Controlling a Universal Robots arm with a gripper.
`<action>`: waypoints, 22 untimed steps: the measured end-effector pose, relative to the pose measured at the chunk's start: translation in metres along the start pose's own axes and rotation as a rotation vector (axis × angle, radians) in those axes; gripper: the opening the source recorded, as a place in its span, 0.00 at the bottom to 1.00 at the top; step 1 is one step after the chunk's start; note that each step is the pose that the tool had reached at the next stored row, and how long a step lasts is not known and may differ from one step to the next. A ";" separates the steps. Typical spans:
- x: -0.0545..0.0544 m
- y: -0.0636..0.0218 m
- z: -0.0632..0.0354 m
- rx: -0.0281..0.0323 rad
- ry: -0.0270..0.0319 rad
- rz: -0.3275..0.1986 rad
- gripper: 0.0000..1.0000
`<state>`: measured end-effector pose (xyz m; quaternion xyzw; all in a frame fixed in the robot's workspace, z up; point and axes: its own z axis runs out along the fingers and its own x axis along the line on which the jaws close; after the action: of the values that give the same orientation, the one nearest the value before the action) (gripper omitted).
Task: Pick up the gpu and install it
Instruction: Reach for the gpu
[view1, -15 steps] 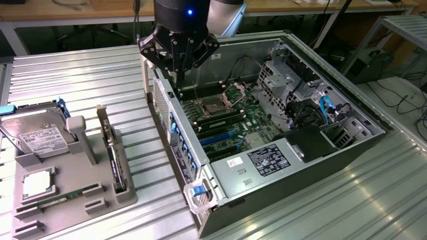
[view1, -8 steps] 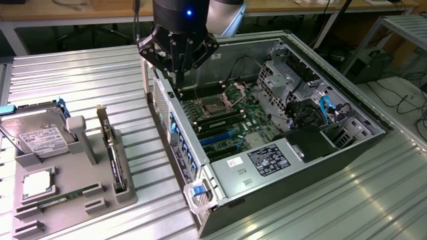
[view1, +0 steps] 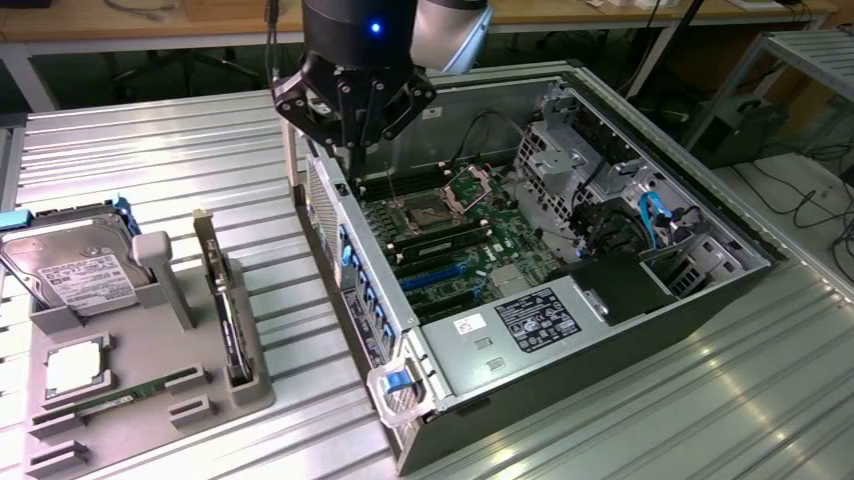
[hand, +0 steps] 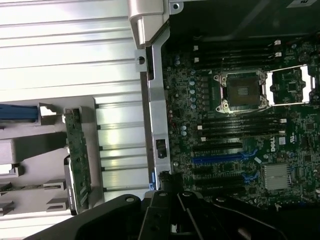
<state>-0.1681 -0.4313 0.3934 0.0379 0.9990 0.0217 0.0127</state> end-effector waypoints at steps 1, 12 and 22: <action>0.000 -0.0004 0.0000 0.0001 0.0000 0.000 0.11; 0.004 -0.0058 -0.0003 0.0000 0.0000 0.000 0.11; 0.010 -0.0086 -0.0006 -0.0012 0.0021 -0.047 0.11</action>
<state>-0.1784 -0.4392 0.3933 0.0146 0.9996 0.0220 0.0122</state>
